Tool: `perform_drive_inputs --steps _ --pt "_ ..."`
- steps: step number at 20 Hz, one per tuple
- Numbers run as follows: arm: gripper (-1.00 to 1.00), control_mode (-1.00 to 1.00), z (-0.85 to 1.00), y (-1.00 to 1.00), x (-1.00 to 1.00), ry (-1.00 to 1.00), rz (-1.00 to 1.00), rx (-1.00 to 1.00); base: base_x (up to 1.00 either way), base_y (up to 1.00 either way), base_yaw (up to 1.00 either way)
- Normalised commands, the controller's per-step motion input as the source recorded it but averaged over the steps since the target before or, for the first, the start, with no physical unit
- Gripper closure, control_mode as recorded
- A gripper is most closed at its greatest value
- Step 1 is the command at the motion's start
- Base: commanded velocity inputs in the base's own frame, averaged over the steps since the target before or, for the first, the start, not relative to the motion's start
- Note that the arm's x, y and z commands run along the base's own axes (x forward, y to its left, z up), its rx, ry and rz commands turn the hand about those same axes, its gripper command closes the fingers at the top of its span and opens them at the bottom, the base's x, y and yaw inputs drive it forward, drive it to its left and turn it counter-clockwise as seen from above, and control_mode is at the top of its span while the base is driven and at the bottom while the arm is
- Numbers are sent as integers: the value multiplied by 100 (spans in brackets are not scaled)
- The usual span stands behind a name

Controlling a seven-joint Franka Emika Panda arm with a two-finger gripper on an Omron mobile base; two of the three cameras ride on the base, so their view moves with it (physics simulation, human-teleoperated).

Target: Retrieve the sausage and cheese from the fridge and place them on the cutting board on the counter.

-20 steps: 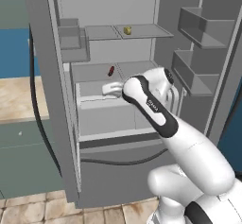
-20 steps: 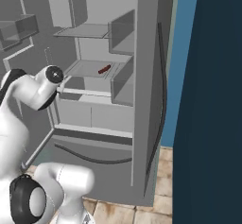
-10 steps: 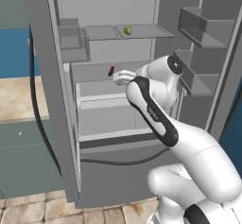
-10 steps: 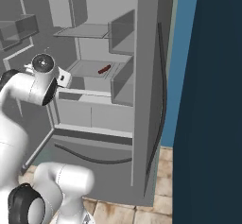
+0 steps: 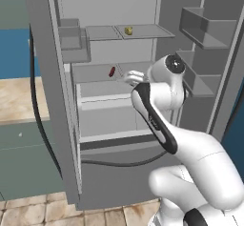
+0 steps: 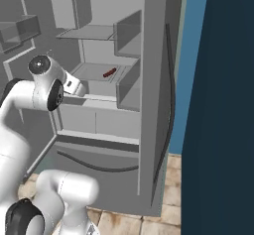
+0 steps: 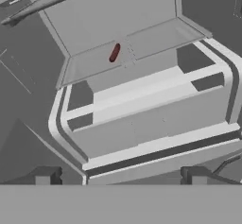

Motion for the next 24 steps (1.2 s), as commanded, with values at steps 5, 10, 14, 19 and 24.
perform_drive_inputs --steps 5,10,14,19,24 --pt "-100 -100 35 -48 -12 8 -5 -19 0 0 0" --pt "-100 -100 10 -41 -39 0 10 -17 0 0 0" --pt "-100 -100 3 -20 -90 0 13 -10 0 0 0" --pt "-100 -100 33 -6 -63 0 3 -7 0 0 0" --pt "-100 100 18 1 -1 0 0 -2 6 0 2"
